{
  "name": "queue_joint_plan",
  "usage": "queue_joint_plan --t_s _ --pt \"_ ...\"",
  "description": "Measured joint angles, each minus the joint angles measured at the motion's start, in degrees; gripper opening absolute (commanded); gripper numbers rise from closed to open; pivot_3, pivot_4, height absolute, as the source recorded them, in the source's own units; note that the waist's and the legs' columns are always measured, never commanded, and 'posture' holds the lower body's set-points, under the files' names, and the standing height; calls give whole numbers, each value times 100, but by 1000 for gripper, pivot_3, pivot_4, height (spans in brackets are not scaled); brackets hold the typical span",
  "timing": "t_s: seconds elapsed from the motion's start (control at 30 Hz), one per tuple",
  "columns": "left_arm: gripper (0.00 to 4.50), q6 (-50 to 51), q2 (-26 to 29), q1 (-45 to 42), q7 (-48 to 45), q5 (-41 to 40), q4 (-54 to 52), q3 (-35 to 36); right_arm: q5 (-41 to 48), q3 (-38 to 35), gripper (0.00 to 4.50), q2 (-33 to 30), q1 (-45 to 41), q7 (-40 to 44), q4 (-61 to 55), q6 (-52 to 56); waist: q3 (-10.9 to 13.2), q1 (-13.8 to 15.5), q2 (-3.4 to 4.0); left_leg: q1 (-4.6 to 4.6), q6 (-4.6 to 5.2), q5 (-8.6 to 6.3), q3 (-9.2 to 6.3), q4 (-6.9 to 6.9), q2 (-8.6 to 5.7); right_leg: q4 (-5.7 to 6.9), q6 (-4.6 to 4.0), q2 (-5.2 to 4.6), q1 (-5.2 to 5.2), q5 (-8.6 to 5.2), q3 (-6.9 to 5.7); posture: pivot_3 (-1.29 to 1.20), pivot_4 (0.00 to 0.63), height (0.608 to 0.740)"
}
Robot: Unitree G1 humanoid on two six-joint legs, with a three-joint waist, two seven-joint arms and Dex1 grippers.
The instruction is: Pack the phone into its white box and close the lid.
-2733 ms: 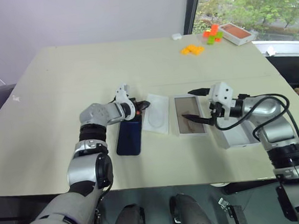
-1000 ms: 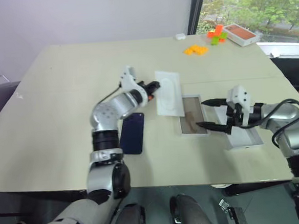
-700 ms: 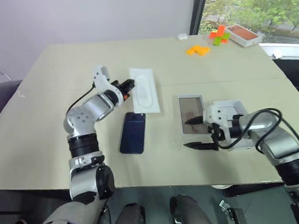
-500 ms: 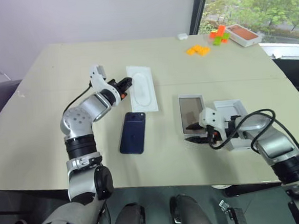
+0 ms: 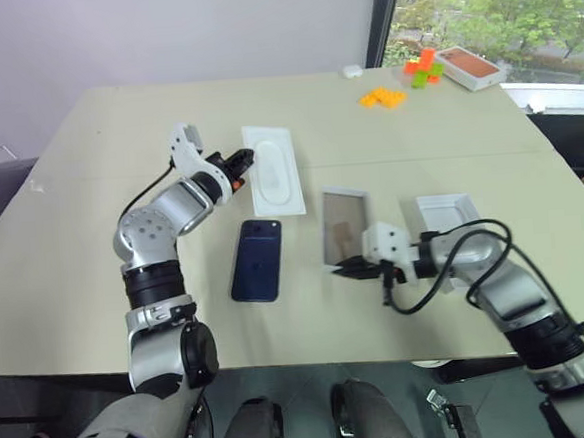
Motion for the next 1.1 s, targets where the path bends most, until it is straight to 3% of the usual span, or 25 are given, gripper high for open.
queue_joint_plan --t_s 0.17,0.4,0.53,0.73,0.93,1.1 --pt "0 -77 7 -40 -14 -2 48 0 -94 298 28 182 122 -180 -267 114 1 29 -2 -3 0 0 0 3 -6 -2 0 -6 1 0 0 0 150 740" --pt "0 -75 -23 -40 -30 -2 45 -95 -616 470 28 337 -53 -569 221 -111 1 -2 -4 -1 1 0 0 1 -4 0 0 -3 0 0 0 0 150 740" --pt "0 -68 -38 -39 -31 -12 43 -101 -642 469 1362 337 -99 -529 269 -173 1 -4 -4 -1 1 0 -1 0 -4 -1 0 -3 0 0 0 0 150 740" --pt "0 -38 -58 -34 12 -48 43 -102 -471 446 4406 301 -93 -281 266 -203 2 -3 -4 -1 1 0 -1 0 -4 -1 0 -3 0 0 0 0 150 740" --pt "0 478 -421 -35 139 -559 46 51 516 -442 4406 276 -481 -162 239 449 4 11 -9 -3 3 0 -1 3 -4 -1 0 -4 1 1 0 0 150 740" --pt "0 740 -650 58 270 -687 -62 -119 1096 -1207 4406 -254 -758 133 681 864 5 26 -9 -5 8 -4 -4 -2 -4 -6 0 -4 2 0 -2 0 150 740"
